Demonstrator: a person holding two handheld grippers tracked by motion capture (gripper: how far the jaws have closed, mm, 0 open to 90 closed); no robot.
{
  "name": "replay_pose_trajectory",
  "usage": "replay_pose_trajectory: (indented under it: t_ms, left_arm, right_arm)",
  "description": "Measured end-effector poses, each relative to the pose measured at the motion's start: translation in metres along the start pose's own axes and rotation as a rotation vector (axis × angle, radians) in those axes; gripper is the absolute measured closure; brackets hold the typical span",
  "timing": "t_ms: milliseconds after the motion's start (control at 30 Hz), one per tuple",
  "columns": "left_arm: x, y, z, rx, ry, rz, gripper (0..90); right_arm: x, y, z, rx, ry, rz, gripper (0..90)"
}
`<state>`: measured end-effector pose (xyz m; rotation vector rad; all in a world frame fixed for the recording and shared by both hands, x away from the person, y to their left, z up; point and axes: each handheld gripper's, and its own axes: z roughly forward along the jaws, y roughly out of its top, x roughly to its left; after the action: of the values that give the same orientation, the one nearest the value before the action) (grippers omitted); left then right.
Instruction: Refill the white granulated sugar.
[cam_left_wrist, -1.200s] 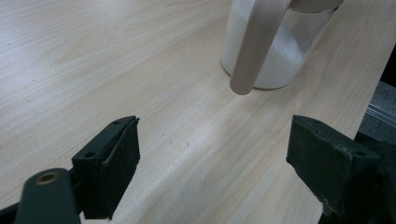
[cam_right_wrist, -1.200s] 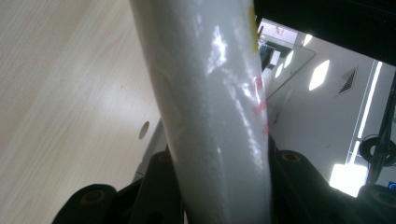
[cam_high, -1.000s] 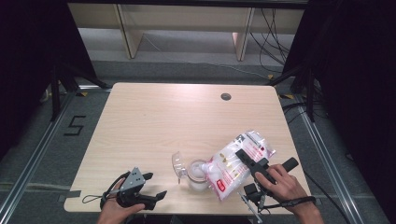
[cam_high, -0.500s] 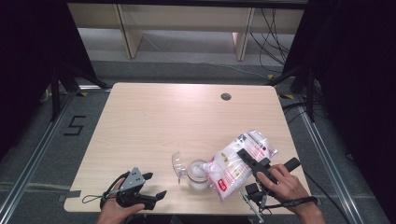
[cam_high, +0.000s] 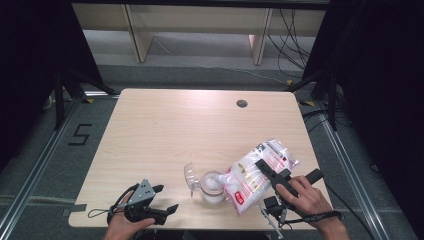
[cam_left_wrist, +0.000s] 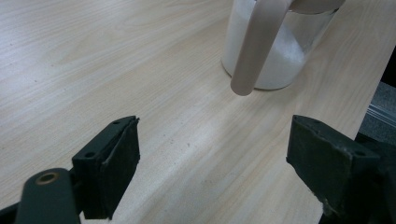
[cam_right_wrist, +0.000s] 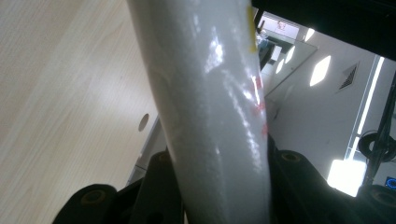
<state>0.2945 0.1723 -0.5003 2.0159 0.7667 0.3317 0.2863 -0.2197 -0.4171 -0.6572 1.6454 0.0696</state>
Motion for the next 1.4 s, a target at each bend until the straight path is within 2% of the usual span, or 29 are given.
replay_pose_trajectory:
  t_ms: [33, 200, 267, 367, 433, 467, 567, 733, 900, 967, 1400]
  left_arm:
    - [-0.0015, -0.0004, 0.0007, -0.013, 0.000, -0.017, 16.8]
    - [-0.0014, -0.0003, 0.0007, -0.011, -0.001, -0.017, 16.8]
    - [-0.0014, -0.0003, 0.0007, -0.010, -0.001, -0.015, 16.8]
    - [-0.0014, -0.0003, 0.0007, -0.010, -0.001, -0.015, 16.8]
    - [-0.0007, -0.0002, 0.0005, -0.006, 0.002, -0.007, 16.8]
    - [-0.0015, -0.0007, 0.0009, -0.015, -0.001, -0.016, 16.8]
    - [-0.0015, -0.0003, 0.0007, -0.010, -0.001, -0.015, 16.8]
    - [-0.0015, -0.0003, 0.0007, -0.010, -0.001, -0.016, 16.8]
    - [-0.0015, -0.0007, 0.0008, -0.013, -0.001, -0.014, 16.8]
    - [-0.0014, -0.0003, 0.0006, -0.010, -0.001, -0.015, 16.8]
    - [-0.0015, -0.0003, 0.0007, -0.009, -0.001, -0.015, 16.8]
  right_arm:
    - [0.0001, 0.0000, 0.0002, -0.002, -0.001, 0.001, 73.4]
    - [-0.0001, -0.0004, 0.0002, -0.006, -0.003, 0.001, 73.4]
    - [0.0011, -0.0005, -0.0005, 0.000, 0.002, 0.026, 73.4]
    - [-0.0011, 0.0002, -0.0004, -0.004, -0.003, -0.001, 73.4]
    - [0.0002, 0.0003, -0.0006, -0.008, -0.012, 0.009, 73.4]
    - [0.0001, 0.0005, -0.0007, -0.008, -0.012, 0.008, 73.4]
    - [-0.0017, 0.0013, -0.0004, -0.010, -0.002, -0.011, 73.4]
    - [-0.0014, 0.0018, -0.0007, -0.017, -0.011, 0.005, 73.4]
    - [-0.0013, 0.0017, -0.0012, -0.016, -0.009, 0.006, 73.5]
    - [-0.0023, 0.0016, -0.0012, -0.017, 0.001, -0.008, 73.5]
    - [-0.0025, 0.0009, -0.0017, -0.018, 0.001, 0.006, 73.5]
